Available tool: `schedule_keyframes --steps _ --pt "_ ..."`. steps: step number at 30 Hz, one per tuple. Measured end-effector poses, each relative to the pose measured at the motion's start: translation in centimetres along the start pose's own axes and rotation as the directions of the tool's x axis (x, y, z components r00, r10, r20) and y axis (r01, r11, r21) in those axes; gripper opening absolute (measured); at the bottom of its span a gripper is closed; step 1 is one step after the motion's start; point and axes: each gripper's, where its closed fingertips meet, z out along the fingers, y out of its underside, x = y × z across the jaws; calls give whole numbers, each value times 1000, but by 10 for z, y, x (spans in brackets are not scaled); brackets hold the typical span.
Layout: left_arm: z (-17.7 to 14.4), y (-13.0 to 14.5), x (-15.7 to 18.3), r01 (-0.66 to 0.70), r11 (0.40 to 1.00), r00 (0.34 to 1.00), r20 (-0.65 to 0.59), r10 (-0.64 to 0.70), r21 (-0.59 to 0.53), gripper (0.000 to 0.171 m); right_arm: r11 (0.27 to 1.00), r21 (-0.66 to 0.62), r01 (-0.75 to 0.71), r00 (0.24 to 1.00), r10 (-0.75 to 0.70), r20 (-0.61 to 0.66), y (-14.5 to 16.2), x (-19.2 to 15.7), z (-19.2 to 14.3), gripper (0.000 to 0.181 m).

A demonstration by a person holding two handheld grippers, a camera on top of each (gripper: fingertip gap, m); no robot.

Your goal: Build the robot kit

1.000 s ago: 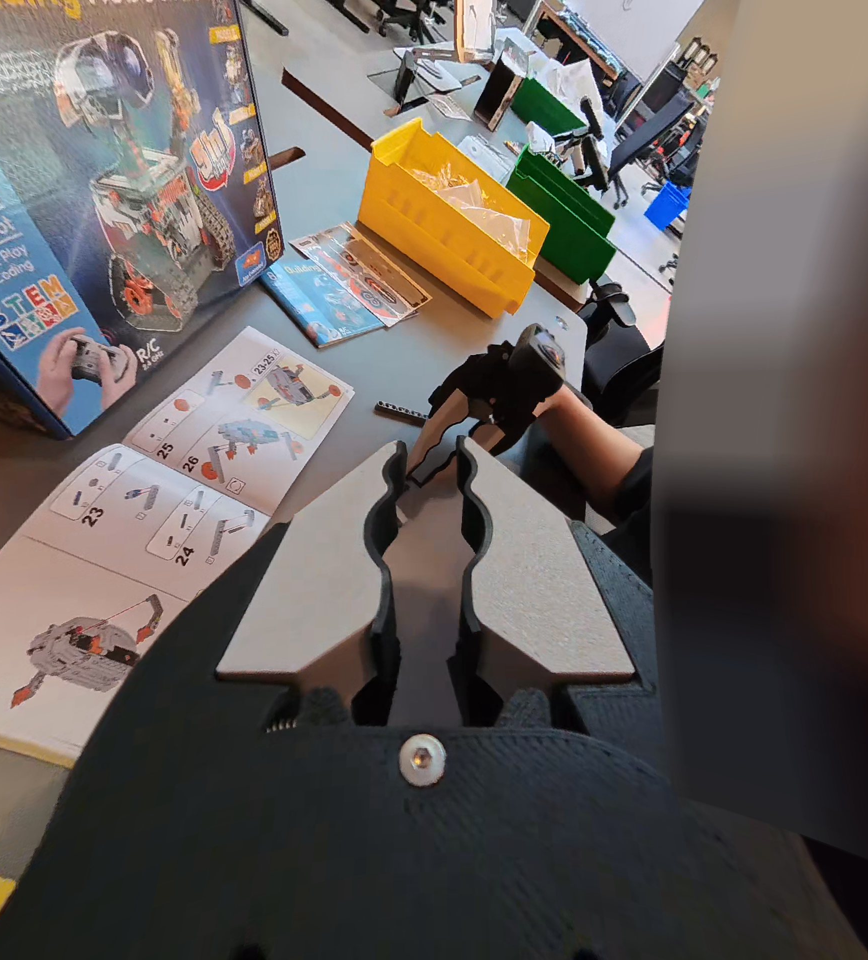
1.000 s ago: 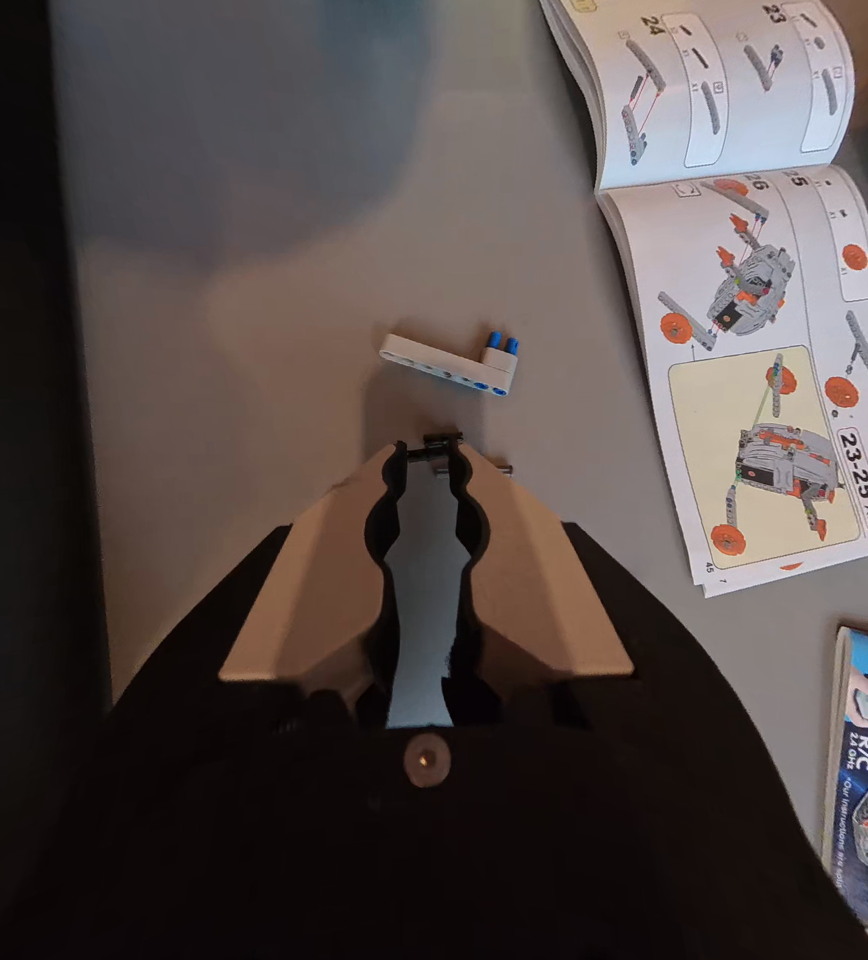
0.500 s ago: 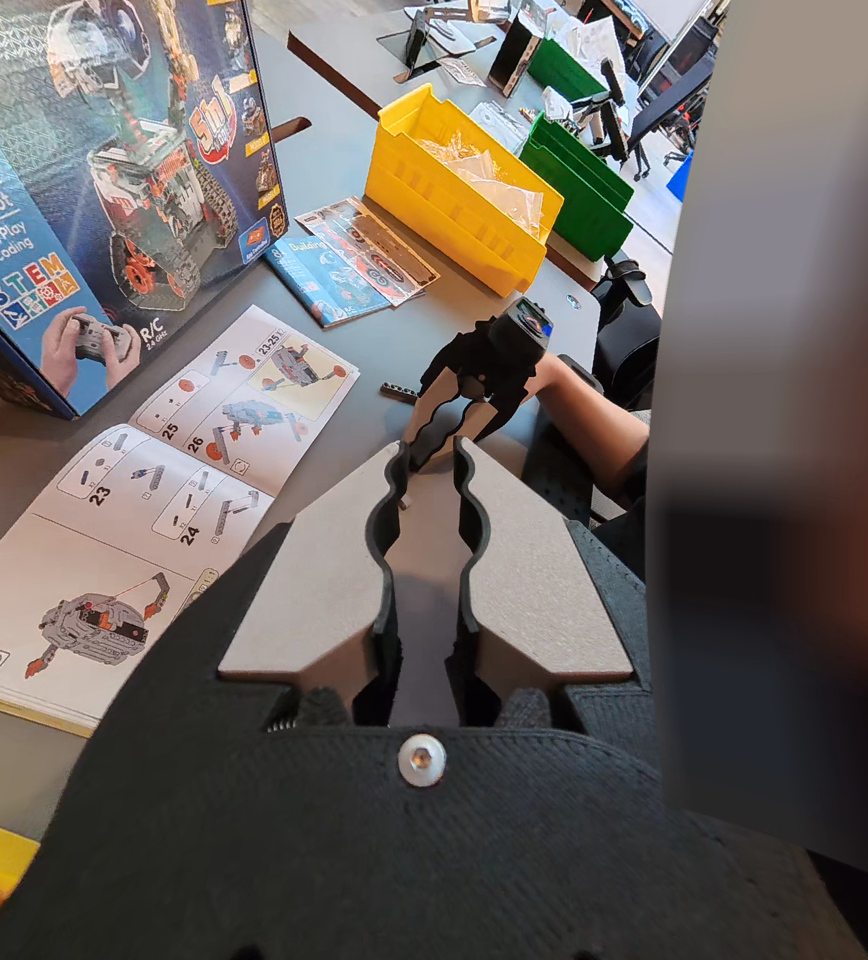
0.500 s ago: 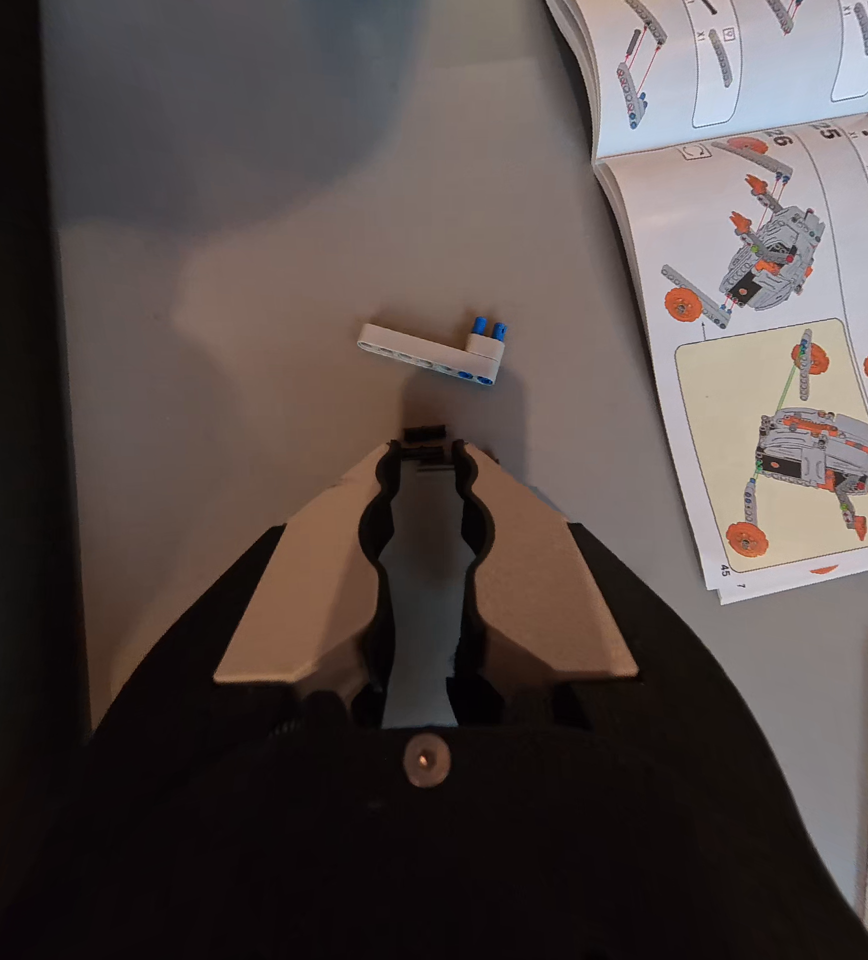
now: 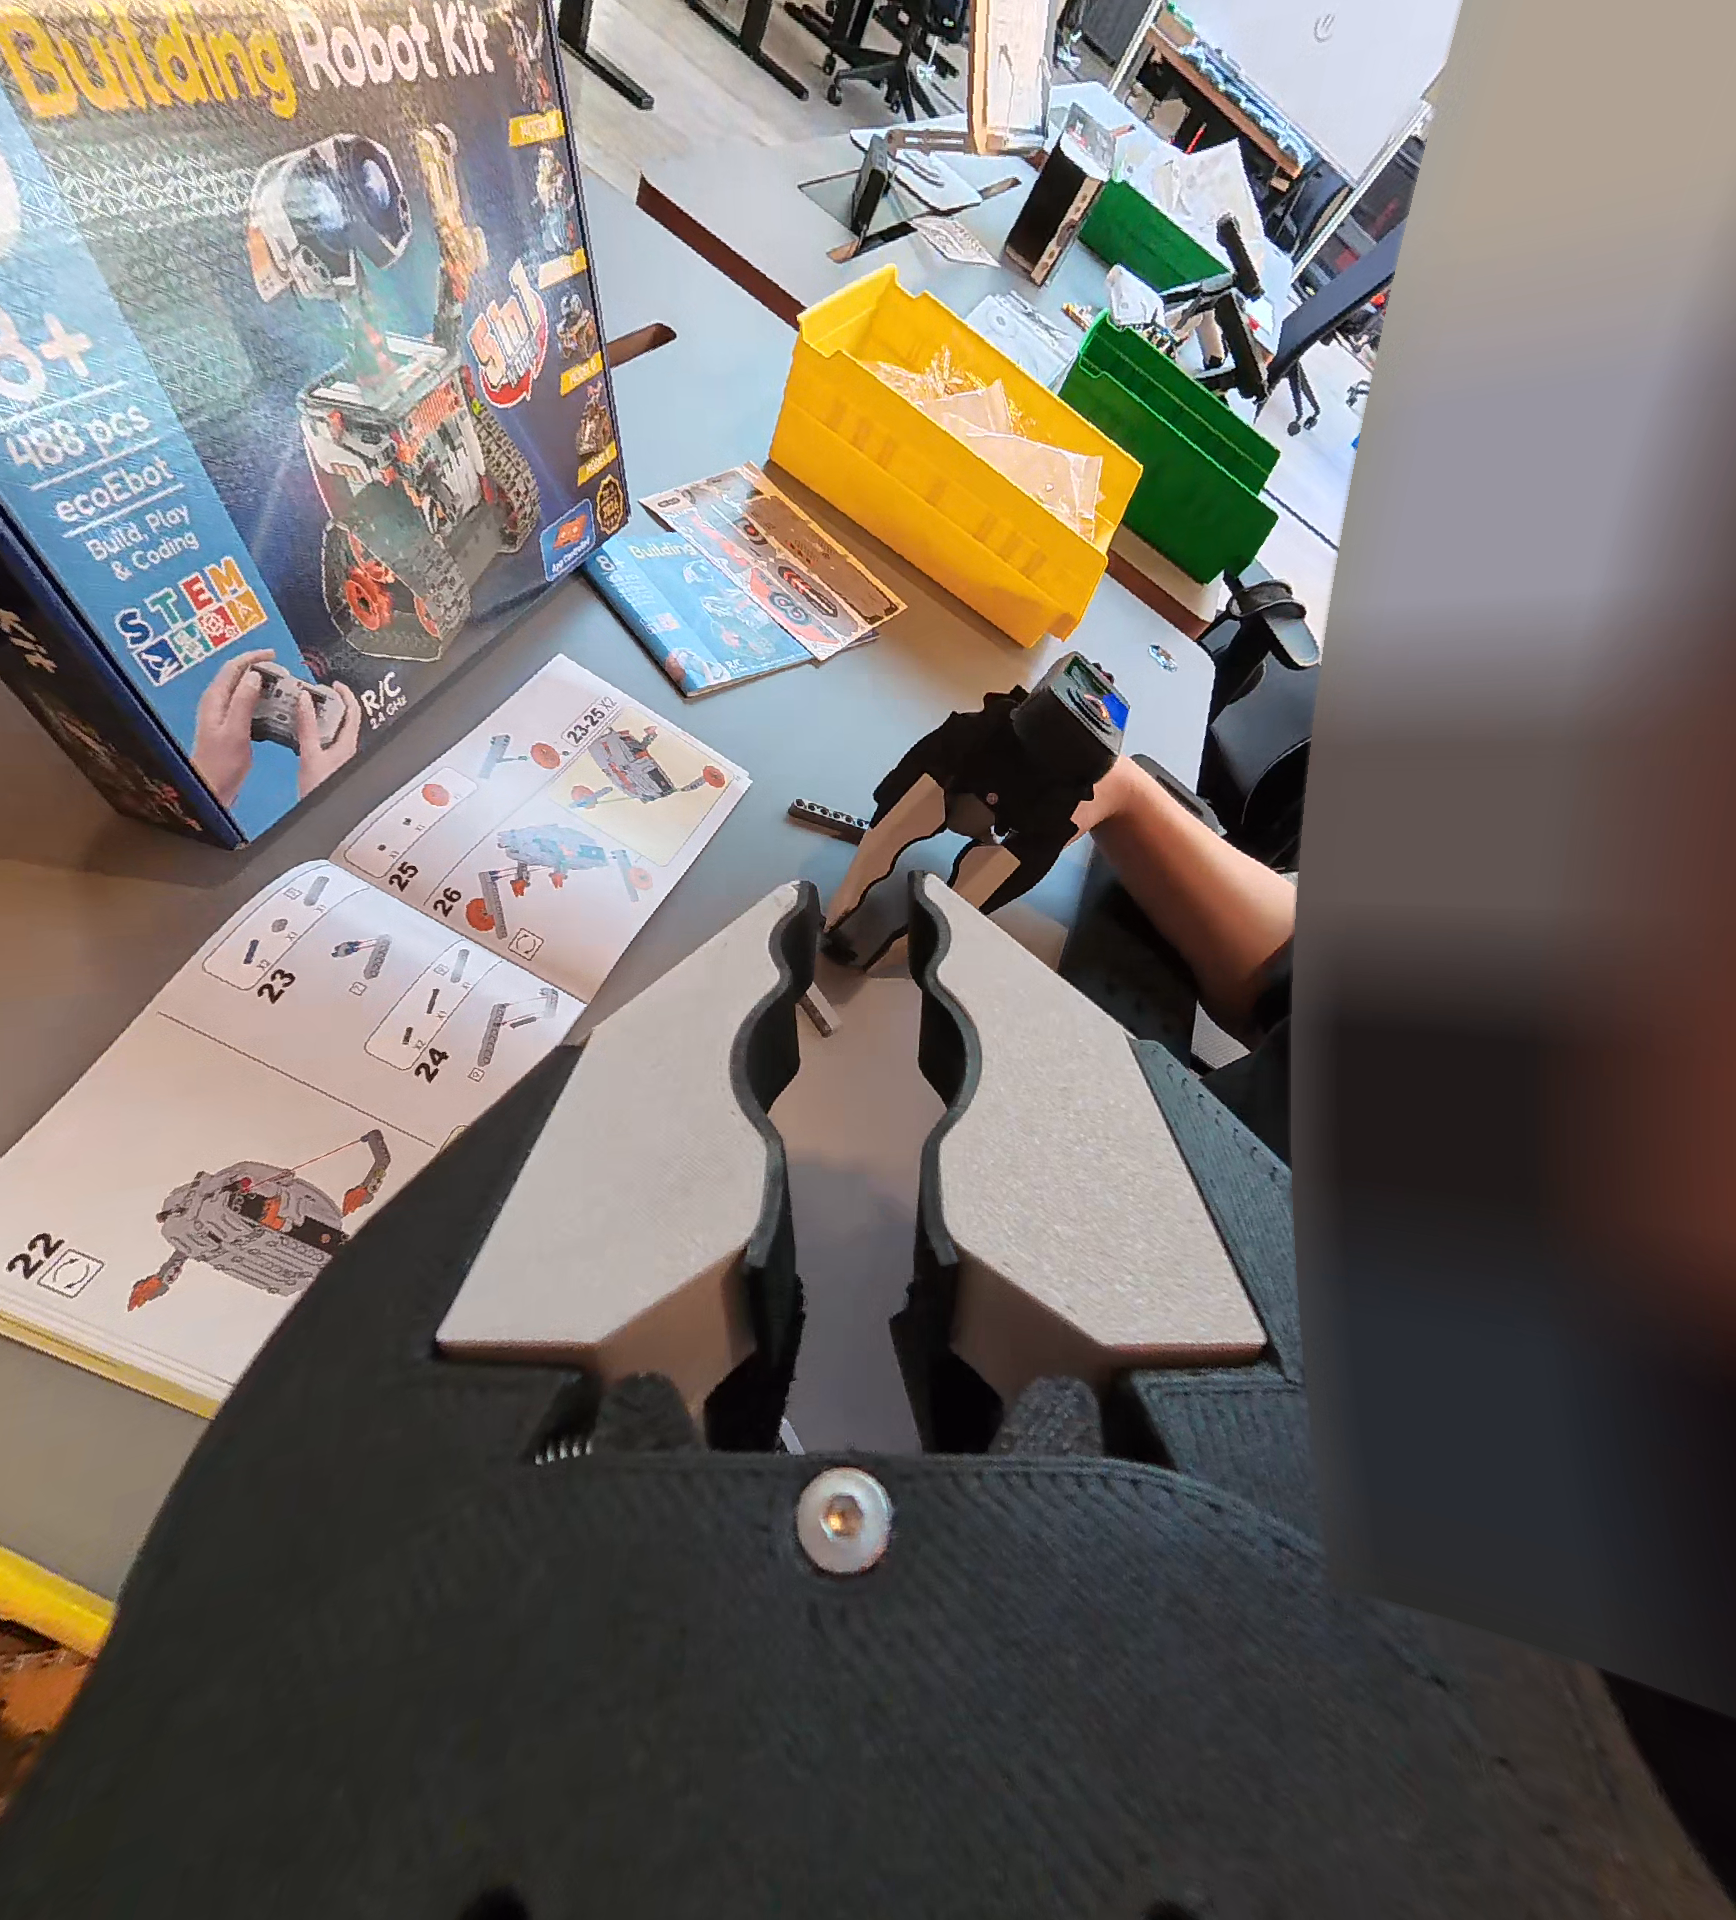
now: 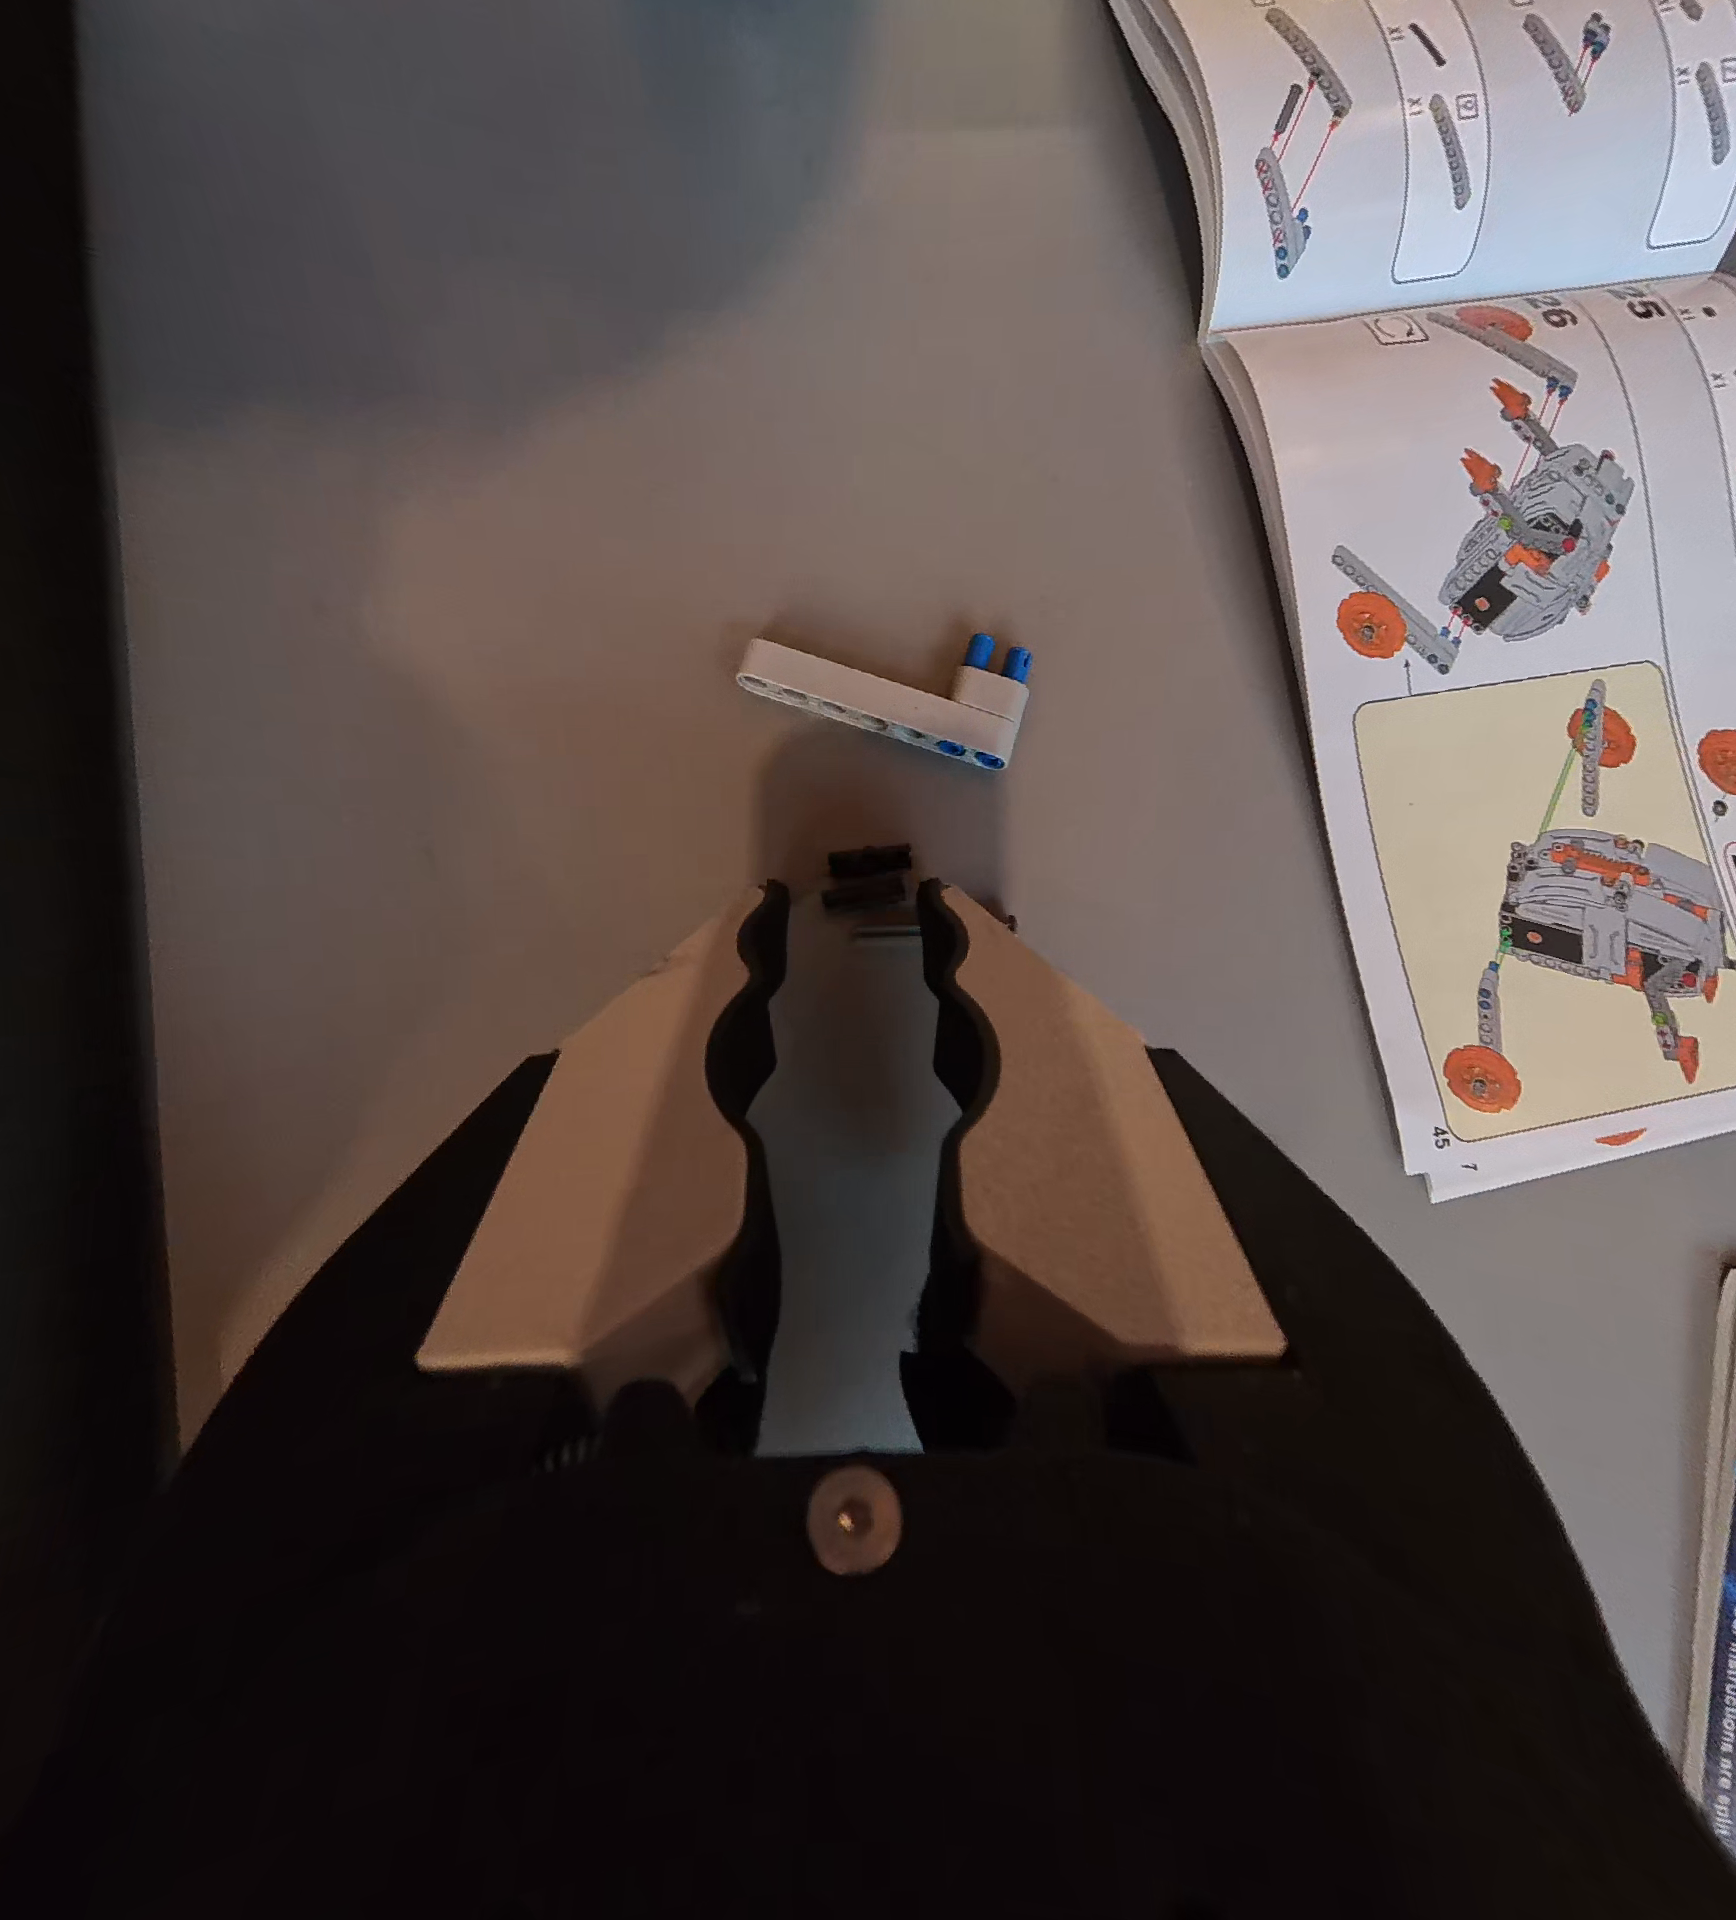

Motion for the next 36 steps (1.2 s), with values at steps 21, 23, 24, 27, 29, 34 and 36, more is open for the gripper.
schedule_keyframes --steps 21,23,24,27,29,34,36 --pt "-18 -10 -14 10 998 998 68 -14 69 15 999 -26 29 998 -30 -52 1 1 -2 25" --pt "-21 -11 -16 8 997 997 80 -14 79 15 999 -28 26 998 -27 -54 2 2 -2 25" --pt "-22 -12 -16 7 997 996 84 -14 83 15 999 -29 24 998 -25 -55 2 2 -2 25" --pt "-25 -13 -16 5 996 996 90 -13 90 15 999 -29 19 998 -21 -59 3 2 -3 25" --pt "-25 -13 -16 3 996 996 92 -11 87 15 999 -27 18 998 -20 -63 2 3 -4 25" --pt "-23 -12 -16 0 997 996 94 -7 81 16 1000 -21 15 997 -16 -70 1 3 -6 26" --pt "-23 -12 -16 0 997 996 94 -8 82 16 1000 -21 8 997 -10 -74 2 4 -7 26"
